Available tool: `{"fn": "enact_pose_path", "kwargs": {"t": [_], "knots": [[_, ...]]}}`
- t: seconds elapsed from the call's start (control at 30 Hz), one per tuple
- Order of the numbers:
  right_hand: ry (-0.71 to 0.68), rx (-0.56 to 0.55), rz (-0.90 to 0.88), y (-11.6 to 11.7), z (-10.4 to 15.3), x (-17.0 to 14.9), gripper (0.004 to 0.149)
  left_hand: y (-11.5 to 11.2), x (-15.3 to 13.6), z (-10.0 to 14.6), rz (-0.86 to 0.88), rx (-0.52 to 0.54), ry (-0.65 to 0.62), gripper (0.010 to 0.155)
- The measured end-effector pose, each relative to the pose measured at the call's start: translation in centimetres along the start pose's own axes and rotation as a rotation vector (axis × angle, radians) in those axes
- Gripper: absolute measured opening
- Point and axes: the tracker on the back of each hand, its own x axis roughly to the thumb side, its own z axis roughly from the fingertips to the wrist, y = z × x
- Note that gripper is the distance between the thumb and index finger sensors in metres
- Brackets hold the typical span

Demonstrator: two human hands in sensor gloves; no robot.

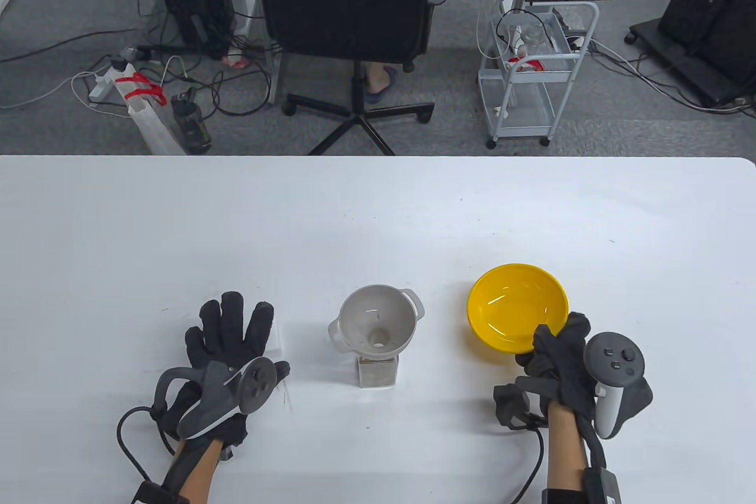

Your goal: Transfer raisins through funnel into coffee jar

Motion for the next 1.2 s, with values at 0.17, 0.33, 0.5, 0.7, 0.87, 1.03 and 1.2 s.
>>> {"fn": "enact_pose_path", "kwargs": {"t": [0.17, 0.33, 0.5, 0.7, 0.87, 1.03, 1.2], "knots": [[0.057, 0.027, 0.044, 0.4, -0.5, -0.9, 0.066, -0.1, 0.0, 0.0, -0.004, -0.002, -0.002, 0.092], [0.106, 0.022, 0.090, 0.3, -0.7, -1.6, 0.066, -0.1, 0.0, 0.0, -0.003, -0.002, 0.000, 0.092], [0.123, 0.024, 0.206, 0.2, -0.6, -1.8, 0.069, -0.1, 0.0, 0.0, -0.005, -0.002, -0.002, 0.092], [0.077, 0.017, 0.427, 0.2, 0.2, -0.9, 0.079, -0.1, 0.0, -0.1, -0.002, -0.004, 0.000, 0.092], [-0.130, -0.052, 0.477, 0.4, 1.9, 1.9, 0.086, -0.2, 0.0, -0.1, 0.000, -0.005, 0.001, 0.092], [-0.507, -0.062, 0.356, 1.0, 5.2, 5.9, 0.092, -0.2, 0.0, -0.1, -0.003, -0.006, 0.003, 0.092], [-0.850, 0.079, 0.288, 1.8, 10.4, 10.3, 0.094, -0.2, -0.1, -0.1, -0.003, -0.007, 0.012, 0.092]]}}
